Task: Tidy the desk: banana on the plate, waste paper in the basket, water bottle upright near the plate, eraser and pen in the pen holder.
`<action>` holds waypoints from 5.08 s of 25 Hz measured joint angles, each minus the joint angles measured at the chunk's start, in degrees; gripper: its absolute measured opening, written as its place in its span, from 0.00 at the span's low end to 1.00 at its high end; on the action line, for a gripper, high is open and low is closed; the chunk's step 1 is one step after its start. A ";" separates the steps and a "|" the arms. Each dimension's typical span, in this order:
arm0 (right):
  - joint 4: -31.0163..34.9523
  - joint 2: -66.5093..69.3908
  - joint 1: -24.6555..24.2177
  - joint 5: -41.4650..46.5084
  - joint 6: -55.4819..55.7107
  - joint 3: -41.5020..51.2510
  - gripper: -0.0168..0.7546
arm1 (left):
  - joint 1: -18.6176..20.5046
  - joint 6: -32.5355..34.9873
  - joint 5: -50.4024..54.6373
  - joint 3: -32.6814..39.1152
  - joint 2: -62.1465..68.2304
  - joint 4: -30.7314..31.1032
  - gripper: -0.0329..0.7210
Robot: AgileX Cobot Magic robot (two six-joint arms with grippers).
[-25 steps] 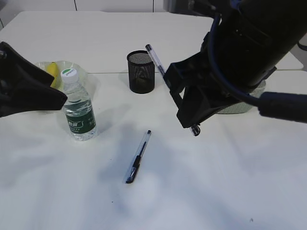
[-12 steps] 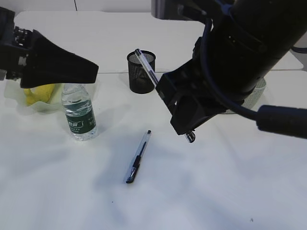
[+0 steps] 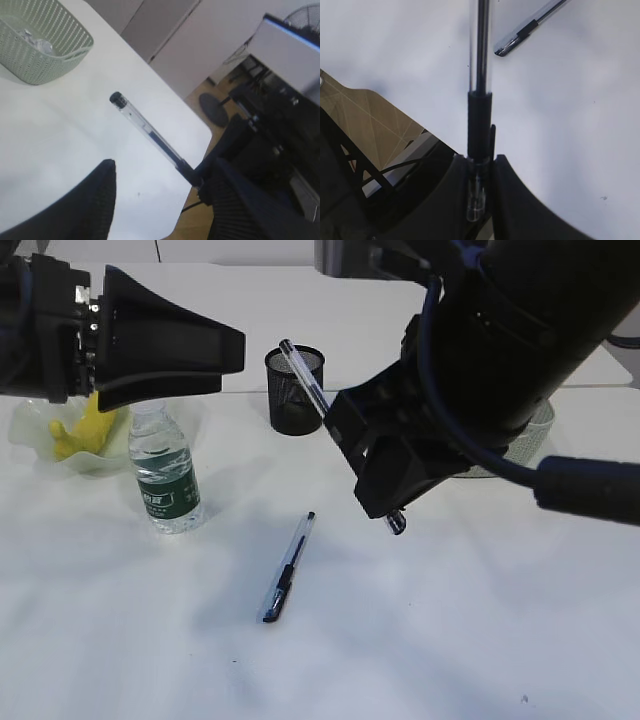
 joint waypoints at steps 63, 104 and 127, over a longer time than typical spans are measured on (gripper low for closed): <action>18.34 1.29 0.00 -2.60 -1.86 -2.06 0.11 | -8.91 5.61 -6.73 8.27 0.00 -17.93 0.37; 18.05 1.65 0.13 -6.21 -3.11 -2.06 0.11 | -9.15 4.00 -6.87 8.27 0.00 -20.81 0.08; 10.86 -0.93 0.86 -5.72 -0.10 -2.27 0.11 | -9.96 3.54 -7.24 7.95 0.00 -22.46 0.08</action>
